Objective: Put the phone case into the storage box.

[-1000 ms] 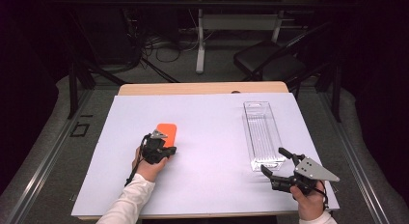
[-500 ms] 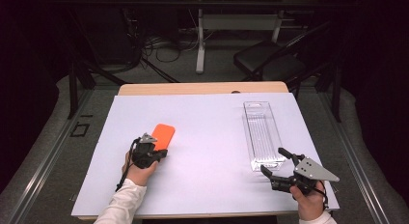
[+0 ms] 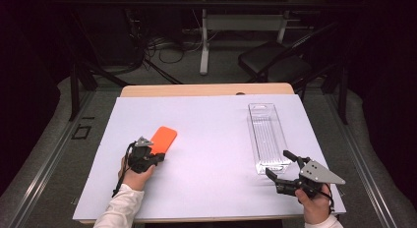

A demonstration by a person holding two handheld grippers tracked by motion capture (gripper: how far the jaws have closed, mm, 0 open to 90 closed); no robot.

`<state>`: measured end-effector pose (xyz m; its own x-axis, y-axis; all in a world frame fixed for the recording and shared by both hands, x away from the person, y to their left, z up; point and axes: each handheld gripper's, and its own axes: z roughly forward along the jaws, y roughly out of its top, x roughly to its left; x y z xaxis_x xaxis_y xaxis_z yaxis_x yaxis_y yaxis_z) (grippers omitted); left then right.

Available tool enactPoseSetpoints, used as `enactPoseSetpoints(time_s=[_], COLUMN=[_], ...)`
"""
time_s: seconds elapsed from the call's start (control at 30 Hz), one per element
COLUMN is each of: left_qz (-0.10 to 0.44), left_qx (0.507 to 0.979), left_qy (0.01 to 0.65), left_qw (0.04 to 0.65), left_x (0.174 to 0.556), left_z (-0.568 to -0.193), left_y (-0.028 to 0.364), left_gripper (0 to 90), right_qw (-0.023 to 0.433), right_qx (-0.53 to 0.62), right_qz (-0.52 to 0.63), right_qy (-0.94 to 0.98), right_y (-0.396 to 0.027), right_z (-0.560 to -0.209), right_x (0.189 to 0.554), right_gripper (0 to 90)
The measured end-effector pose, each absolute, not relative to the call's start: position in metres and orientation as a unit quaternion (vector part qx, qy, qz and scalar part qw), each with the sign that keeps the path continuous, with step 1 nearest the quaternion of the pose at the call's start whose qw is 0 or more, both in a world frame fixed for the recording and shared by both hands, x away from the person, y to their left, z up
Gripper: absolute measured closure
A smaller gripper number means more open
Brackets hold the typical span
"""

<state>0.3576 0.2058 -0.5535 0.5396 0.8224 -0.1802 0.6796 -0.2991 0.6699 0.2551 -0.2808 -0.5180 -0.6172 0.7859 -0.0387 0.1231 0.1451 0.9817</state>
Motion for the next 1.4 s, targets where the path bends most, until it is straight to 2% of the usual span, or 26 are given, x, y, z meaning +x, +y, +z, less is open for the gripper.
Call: enactPoseSetpoints(time_s=[0.67, 1.0, 1.17, 1.23, 1.3, 1.33, 1.37, 1.4], left_qz=[0.101, 0.098, 0.099, 0.098, 0.098, 0.098, 0.095, 0.09], left_qx=[0.792, 0.784, 0.782, 0.782, 0.782, 0.781, 0.781, 0.78], left_qy=[0.483, 0.481, 0.473, 0.468, 0.465, 0.464, 0.462, 0.462], left_qw=[0.359, 0.38, 0.394, 0.4, 0.403, 0.406, 0.409, 0.413], left_x=[0.357, 0.354, 0.352, 0.352, 0.352, 0.351, 0.351, 0.351], left_z=[-0.552, -0.548, -0.545, -0.545, -0.544, -0.544, -0.543, -0.543], left_y=[0.214, 0.215, 0.214, 0.213, 0.211, 0.211, 0.21, 0.209], left_gripper=[90.0, 89.7, 79.9, 78.9, 72.4, 72.4, 66.0, 66.0], right_qw=[0.292, 0.292, 0.292, 0.292, 0.292, 0.292, 0.292, 0.292], right_qx=[0.325, 0.323, 0.322, 0.322, 0.322, 0.322, 0.322, 0.322], right_qz=[0.568, 0.566, 0.566, 0.567, 0.567, 0.566, 0.567, 0.567], right_qy=[0.697, 0.7, 0.7, 0.7, 0.7, 0.7, 0.7, 0.7], right_y=[-0.281, -0.281, -0.281, -0.281, -0.281, -0.281, -0.281, -0.281], right_z=[-0.518, -0.518, -0.518, -0.518, -0.518, -0.518, -0.518, -0.518], right_x=[0.256, 0.256, 0.256, 0.256, 0.256, 0.256, 0.256, 0.256], right_gripper=[13.9, 13.9, 13.9, 13.9, 13.9, 13.9, 13.9, 13.9])
